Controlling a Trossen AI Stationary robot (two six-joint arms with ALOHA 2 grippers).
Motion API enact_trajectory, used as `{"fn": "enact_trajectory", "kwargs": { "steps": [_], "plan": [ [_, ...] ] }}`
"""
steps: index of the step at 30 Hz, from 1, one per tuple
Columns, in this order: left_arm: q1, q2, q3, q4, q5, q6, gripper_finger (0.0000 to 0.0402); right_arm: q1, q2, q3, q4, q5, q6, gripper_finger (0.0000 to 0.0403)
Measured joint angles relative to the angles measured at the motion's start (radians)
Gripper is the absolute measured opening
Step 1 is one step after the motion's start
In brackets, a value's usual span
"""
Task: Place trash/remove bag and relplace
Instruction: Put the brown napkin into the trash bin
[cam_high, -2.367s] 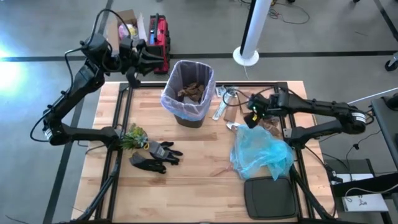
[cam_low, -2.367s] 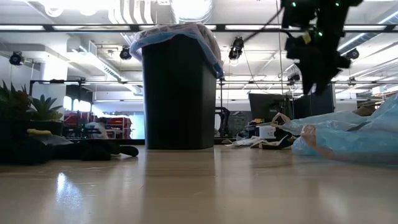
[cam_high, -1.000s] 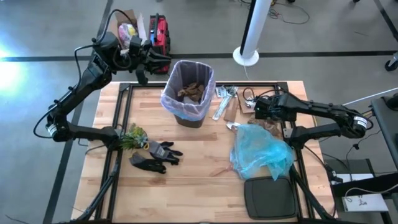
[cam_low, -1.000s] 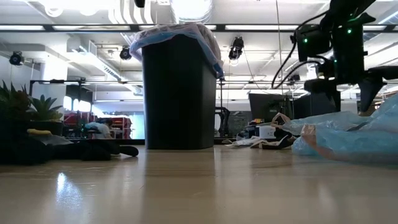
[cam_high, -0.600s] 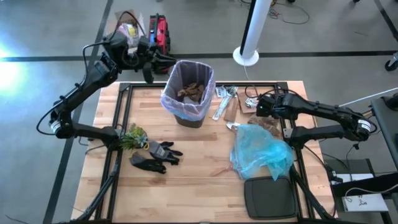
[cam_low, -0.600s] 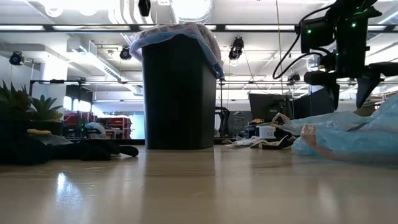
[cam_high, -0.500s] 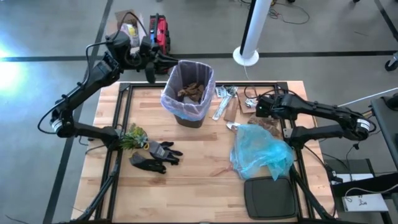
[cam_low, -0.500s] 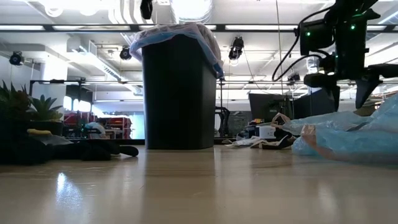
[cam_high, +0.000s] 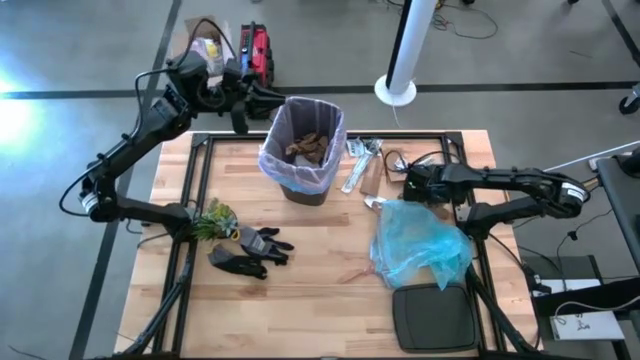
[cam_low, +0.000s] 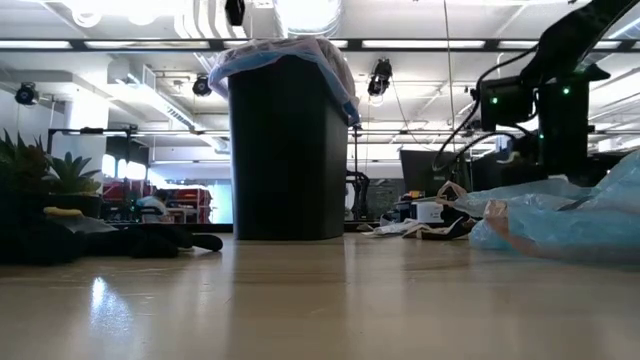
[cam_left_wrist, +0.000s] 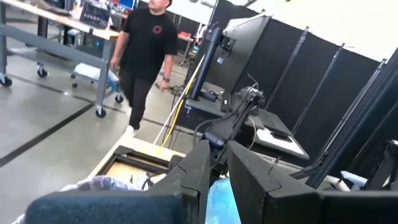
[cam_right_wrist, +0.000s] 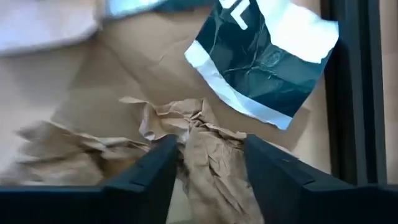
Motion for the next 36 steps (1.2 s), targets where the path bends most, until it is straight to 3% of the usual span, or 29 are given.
{"fn": "enact_trajectory", "kwargs": {
  "steps": [8, 12, 18, 22, 28, 36],
  "plan": [
    [0.000, -0.052, 0.000, -0.001, 0.000, -0.001, 0.0043, 0.000, -0.036, 0.067, 0.000, 0.026, -0.151, 0.0010],
    [0.000, -0.086, 0.000, -0.001, 0.000, -0.009, 0.0043, 0.000, -0.065, 0.178, -0.110, 0.062, -0.204, 0.0006],
    [0.000, -0.139, 0.000, -0.001, 0.000, -0.026, 0.0043, 0.002, -0.087, 0.464, -0.283, 0.103, -0.348, 0.0001],
    [0.000, -0.166, 0.000, -0.001, 0.000, -0.033, 0.0043, 0.003, -0.089, 0.680, -0.267, 0.117, -0.445, 0.0001],
    [0.000, -0.198, 0.000, -0.001, -0.002, -0.034, 0.0043, 0.036, -0.073, 0.893, 0.051, 0.103, -0.540, 0.0000],
    [0.000, -0.230, 0.000, 0.006, -0.008, -0.034, 0.0043, 0.138, 0.035, 0.939, 0.582, -0.042, -0.683, 0.0000]
  ]
}}
